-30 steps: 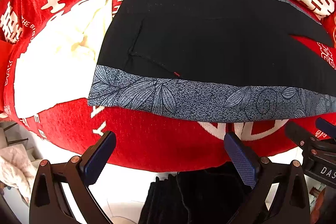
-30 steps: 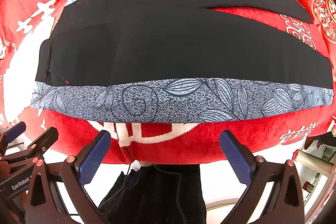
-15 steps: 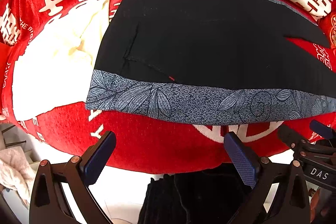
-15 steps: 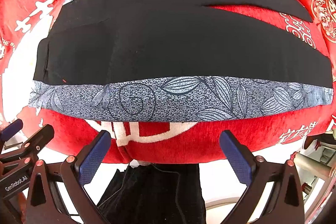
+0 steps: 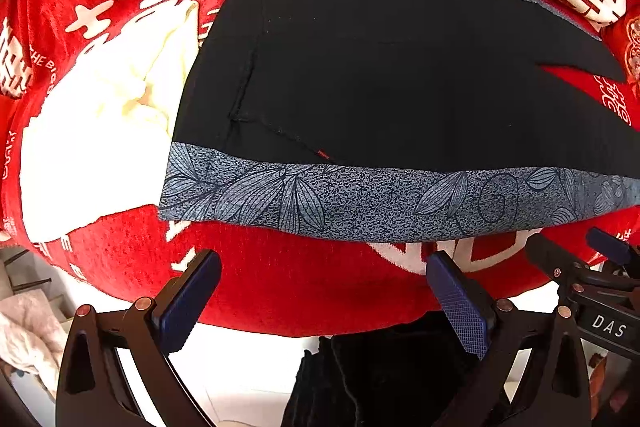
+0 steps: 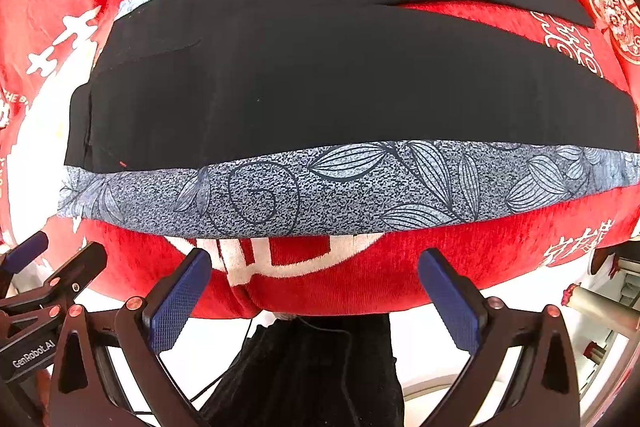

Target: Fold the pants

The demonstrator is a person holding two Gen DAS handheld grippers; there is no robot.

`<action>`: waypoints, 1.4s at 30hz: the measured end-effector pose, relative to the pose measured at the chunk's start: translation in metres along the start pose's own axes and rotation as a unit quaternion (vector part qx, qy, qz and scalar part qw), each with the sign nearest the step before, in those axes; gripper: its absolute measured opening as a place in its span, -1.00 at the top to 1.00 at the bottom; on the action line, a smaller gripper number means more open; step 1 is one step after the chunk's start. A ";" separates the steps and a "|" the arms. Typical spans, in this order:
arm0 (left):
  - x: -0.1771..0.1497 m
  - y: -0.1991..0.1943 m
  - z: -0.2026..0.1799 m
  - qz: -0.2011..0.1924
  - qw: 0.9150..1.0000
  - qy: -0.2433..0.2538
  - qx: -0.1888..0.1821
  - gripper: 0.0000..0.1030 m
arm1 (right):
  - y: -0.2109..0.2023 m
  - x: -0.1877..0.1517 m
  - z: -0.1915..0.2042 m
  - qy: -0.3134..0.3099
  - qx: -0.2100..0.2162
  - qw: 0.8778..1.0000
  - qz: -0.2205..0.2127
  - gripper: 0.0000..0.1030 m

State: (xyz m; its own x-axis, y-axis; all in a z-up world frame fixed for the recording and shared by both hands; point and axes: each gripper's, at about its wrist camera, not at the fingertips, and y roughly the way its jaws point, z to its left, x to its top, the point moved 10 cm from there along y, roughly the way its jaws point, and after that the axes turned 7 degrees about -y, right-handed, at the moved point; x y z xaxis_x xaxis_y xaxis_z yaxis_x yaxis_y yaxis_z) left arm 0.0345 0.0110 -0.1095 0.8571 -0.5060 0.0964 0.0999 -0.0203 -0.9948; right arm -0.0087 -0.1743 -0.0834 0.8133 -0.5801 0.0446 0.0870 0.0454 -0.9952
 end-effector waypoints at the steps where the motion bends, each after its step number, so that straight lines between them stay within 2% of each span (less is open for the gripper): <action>1: 0.000 0.000 0.000 0.000 1.000 -0.001 -0.002 -1.00 | 0.000 0.000 -0.001 0.000 0.000 1.000 0.000 -1.00; 19: 0.004 0.016 0.010 0.003 0.999 -0.029 -0.016 -1.00 | 0.012 0.004 0.006 -0.005 0.018 1.000 0.003 -1.00; 23: 0.006 0.020 0.016 0.000 0.999 -0.040 -0.025 -1.00 | 0.012 0.005 0.011 0.006 0.050 0.999 -0.002 -1.00; 25: 0.009 0.022 0.020 -0.005 0.998 -0.050 -0.046 -1.00 | 0.011 0.006 0.014 0.017 0.083 0.996 -0.010 -1.00; 27: 0.010 0.022 0.023 -0.016 0.994 -0.067 -0.080 -1.00 | 0.013 0.004 0.015 0.044 0.144 0.988 -0.016 -1.00; 30: 0.013 0.025 0.033 -0.032 0.983 -0.106 -0.147 -1.00 | 0.017 0.000 0.012 0.080 0.223 0.971 -0.024 -1.00; 31: 0.013 0.027 0.037 -0.035 0.979 -0.118 -0.165 -0.88 | 0.019 -0.002 0.010 0.090 0.246 0.965 -0.026 -1.00; 32: 0.012 0.031 0.041 -0.034 0.975 -0.127 -0.178 -0.67 | 0.021 -0.004 0.008 0.099 0.268 0.958 -0.029 -0.96; 33: 0.010 0.036 0.043 -0.027 0.973 -0.132 -0.188 -0.59 | 0.023 -0.007 0.005 0.104 0.286 0.952 -0.034 -0.90; 35: 0.006 0.047 0.049 -0.015 0.969 -0.143 -0.199 -0.55 | 0.028 -0.013 0.002 0.111 0.303 0.946 -0.037 -0.46; 38: -0.004 0.057 0.052 -0.002 0.967 -0.153 -0.205 -0.55 | 0.038 -0.018 -0.005 0.126 0.327 0.936 -0.036 -0.41; 40: -0.006 0.062 0.052 0.007 0.962 -0.168 -0.217 -0.55 | 0.043 -0.019 -0.010 0.136 0.337 0.931 -0.041 -0.41; 42: -0.006 0.067 0.048 0.011 0.957 -0.178 -0.229 -0.55 | 0.047 -0.014 -0.015 0.157 0.359 0.918 -0.052 -0.41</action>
State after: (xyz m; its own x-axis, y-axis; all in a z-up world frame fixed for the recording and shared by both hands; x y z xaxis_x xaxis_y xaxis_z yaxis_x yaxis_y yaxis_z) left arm 0.0603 0.0544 -0.1753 0.9825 -0.1864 -0.0009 -0.0822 -0.4293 -0.8994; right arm -0.0250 -0.1764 -0.1321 0.5833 -0.8122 -0.0030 0.6039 0.4361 -0.6671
